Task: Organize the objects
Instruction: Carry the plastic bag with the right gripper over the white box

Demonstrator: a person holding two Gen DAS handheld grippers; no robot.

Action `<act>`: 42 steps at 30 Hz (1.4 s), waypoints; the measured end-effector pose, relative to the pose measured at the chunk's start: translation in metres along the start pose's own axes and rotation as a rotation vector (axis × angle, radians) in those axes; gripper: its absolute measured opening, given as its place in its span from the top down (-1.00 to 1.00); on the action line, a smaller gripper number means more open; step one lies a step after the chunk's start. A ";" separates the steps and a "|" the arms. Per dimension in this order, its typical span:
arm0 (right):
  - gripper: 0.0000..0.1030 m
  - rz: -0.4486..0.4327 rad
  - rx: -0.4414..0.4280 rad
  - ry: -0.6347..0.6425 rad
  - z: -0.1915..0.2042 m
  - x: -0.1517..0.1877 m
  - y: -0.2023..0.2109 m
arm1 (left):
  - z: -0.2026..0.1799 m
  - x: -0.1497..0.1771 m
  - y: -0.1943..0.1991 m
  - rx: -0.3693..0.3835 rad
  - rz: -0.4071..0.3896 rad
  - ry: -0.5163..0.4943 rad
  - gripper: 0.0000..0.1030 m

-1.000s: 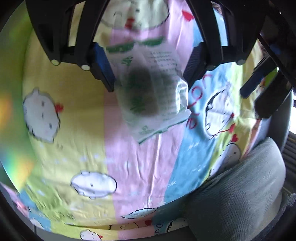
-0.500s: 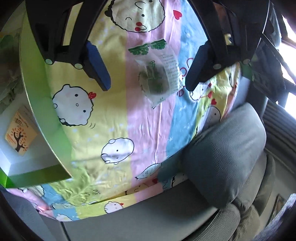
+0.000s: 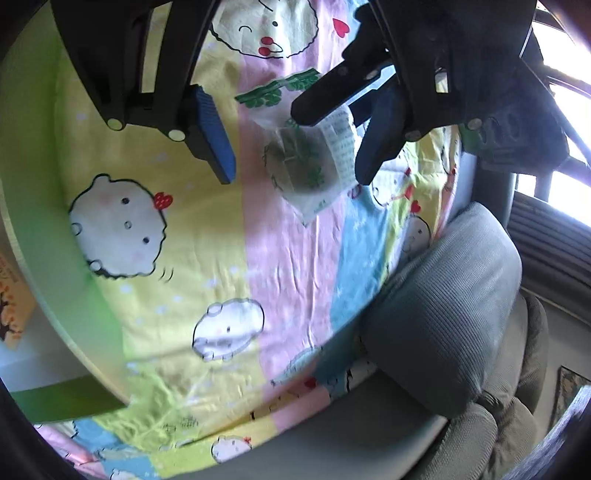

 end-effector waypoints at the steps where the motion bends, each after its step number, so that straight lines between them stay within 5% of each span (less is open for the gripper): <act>1: -0.24 0.014 0.004 -0.002 0.000 0.000 -0.005 | 0.000 0.001 -0.002 0.017 0.007 0.005 -0.09; 8: -0.16 0.073 -0.040 -0.025 -0.002 0.004 -0.025 | 0.002 0.002 -0.008 0.022 0.026 0.013 -0.01; 12: 0.01 0.054 -0.051 -0.006 0.003 0.005 -0.019 | -0.004 0.003 -0.002 0.023 0.000 -0.013 0.00; 18: 0.00 -0.004 -0.070 0.032 0.014 0.006 0.003 | -0.025 0.001 0.019 0.022 -0.079 -0.080 0.00; 33: -0.03 -0.301 -0.127 0.058 0.013 0.000 0.110 | -0.125 -0.002 0.057 0.067 -0.248 -0.363 0.00; 42: -0.03 -0.471 -0.109 -0.049 -0.034 0.002 0.167 | -0.192 0.004 0.038 0.123 -0.217 -0.534 0.00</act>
Point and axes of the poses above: each gripper's, at about its wrist camera, not at the fingertips, and y roughly against the way its jaws point, z to its left, x to its underside, the point moved 6 cm from there along -y, roughly the way its jaws point, and after that the axes turned 4 degrees about z, right-handed, at the moved point
